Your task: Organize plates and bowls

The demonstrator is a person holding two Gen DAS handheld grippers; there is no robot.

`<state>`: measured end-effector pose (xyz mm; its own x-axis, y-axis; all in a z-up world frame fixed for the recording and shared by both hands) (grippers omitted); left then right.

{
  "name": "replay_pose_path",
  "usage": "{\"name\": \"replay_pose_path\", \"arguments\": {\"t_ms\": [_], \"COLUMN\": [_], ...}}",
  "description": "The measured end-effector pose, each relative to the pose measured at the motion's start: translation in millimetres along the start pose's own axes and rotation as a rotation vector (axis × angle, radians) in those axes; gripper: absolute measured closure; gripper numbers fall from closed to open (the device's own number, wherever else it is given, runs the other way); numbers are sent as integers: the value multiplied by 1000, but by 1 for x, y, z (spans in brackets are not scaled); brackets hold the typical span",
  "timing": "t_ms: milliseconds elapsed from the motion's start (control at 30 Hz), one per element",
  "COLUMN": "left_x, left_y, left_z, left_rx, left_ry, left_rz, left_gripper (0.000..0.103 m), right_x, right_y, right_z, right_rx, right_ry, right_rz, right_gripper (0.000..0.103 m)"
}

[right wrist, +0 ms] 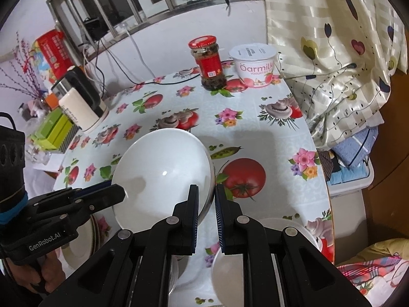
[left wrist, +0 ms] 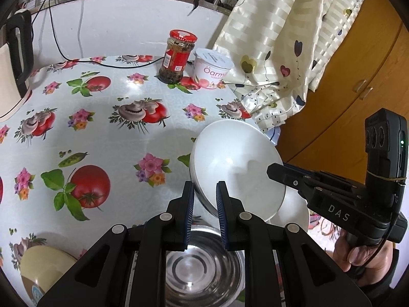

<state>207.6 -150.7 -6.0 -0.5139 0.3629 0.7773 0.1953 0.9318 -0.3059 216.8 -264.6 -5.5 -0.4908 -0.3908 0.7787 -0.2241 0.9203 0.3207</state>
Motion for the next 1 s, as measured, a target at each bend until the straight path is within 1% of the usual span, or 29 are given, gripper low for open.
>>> {"name": "replay_pose_path", "arguments": {"t_ms": [533, 800, 1000], "left_x": [40, 53, 56], "left_y": [14, 22, 26], "left_z": [21, 41, 55], "left_rx": [16, 22, 31], "left_ry": [-43, -40, -26], "left_rz": [-15, -32, -39], "left_gripper": [85, 85, 85], "right_x": [19, 22, 21], "right_y": [39, 55, 62], "right_z": [18, 37, 50], "right_rx": [29, 35, 37], "right_ry": [-3, 9, 26], "right_rz": [-14, -33, -43], "right_gripper": [90, 90, 90]}}
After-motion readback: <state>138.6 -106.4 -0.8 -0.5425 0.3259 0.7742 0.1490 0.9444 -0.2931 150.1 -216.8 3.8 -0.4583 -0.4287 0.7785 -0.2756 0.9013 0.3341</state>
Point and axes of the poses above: each gripper's, at about its wrist camera, not at the fingertips, and x roughly against the way its jaws point, y to its left, z to its underside, the point moved 8 cm from there along -x, roughly the way its jaws point, and after that the axes turned 4 degrees about -z, right-handed, at the moved point
